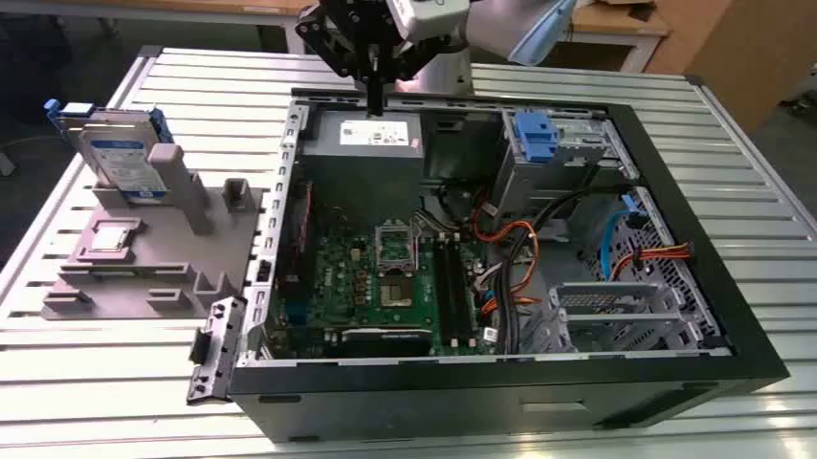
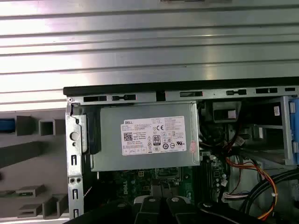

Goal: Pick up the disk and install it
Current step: 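Reach for the disk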

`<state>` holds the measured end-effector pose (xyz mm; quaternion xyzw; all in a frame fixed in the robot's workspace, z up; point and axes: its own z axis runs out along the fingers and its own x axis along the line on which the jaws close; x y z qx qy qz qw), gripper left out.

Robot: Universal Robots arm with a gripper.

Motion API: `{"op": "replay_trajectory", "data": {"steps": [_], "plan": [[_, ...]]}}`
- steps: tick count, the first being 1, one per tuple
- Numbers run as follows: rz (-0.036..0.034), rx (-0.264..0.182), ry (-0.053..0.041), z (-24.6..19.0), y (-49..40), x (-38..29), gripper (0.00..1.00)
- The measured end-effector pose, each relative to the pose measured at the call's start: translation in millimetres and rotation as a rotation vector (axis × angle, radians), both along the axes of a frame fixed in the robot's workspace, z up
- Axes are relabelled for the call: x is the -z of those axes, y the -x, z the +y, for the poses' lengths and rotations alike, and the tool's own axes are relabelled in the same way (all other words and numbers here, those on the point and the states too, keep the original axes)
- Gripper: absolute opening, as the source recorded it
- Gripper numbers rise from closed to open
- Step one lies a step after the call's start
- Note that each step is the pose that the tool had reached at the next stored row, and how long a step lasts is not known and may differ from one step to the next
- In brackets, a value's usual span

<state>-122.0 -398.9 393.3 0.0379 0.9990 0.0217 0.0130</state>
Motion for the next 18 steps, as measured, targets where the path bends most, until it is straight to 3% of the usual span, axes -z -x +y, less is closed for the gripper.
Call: {"op": "replay_trajectory", "data": {"steps": [18], "plan": [[0.0000, 0.000, 0.0000, 0.0, 7.4, 0.1, 0.10]]}}
